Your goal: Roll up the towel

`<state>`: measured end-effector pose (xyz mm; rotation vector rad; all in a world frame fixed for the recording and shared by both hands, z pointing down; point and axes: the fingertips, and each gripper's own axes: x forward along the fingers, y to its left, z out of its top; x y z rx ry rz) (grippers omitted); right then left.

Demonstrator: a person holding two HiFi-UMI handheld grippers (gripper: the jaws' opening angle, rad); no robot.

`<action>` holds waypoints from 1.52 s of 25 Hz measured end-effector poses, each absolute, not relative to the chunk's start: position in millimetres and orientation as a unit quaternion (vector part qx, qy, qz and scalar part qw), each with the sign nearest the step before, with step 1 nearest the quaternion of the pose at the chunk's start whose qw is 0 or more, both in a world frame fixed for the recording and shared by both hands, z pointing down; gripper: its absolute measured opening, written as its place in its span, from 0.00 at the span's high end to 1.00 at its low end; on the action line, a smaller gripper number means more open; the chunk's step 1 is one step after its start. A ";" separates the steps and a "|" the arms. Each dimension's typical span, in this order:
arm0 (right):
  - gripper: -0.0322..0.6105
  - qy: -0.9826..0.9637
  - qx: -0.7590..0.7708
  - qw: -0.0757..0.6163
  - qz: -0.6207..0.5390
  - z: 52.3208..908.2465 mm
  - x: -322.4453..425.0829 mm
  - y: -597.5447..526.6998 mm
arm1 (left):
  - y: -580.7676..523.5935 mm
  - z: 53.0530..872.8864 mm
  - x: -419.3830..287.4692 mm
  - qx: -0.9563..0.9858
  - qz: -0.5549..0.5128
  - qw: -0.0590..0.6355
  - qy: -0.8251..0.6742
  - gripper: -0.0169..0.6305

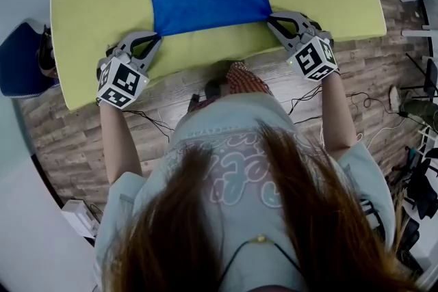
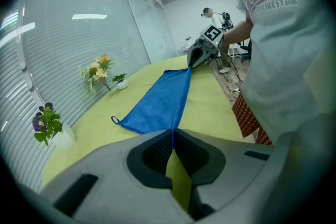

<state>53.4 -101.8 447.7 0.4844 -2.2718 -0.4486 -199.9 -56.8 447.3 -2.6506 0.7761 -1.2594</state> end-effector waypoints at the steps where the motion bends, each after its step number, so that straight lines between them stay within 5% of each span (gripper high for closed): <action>1: 0.91 -0.889 0.191 0.378 -0.174 448.3 54.0 -95.9 | -51.4 447.9 -199.3 -0.873 -0.413 0.054 0.255 0.94; 9: 0.83 -0.907 0.211 0.340 -0.129 443.0 52.4 -70.1 | -33.2 436.4 -203.9 -0.886 -0.363 0.034 0.287 0.92; 12: 0.79 -0.920 0.220 0.309 -0.102 427.0 64.8 -68.8 | -31.2 410.6 -197.3 -0.888 -0.323 0.049 0.323 0.75; 15: 0.79 -0.927 0.230 0.282 -0.093 402.8 84.8 -85.6 | -31.1 384.2 -160.0 -0.897 -0.290 0.070 0.326 0.74; 25: 0.76 -0.872 0.059 0.380 -0.304 419.2 93.5 -170.3 | -57.3 388.0 19.9 -0.911 -0.288 0.081 0.285 0.73; 38: 0.70 -0.825 -0.167 0.344 -0.416 443.9 60.7 -197.7 | -76.6 433.6 83.0 -0.860 -0.327 0.004 0.391 0.73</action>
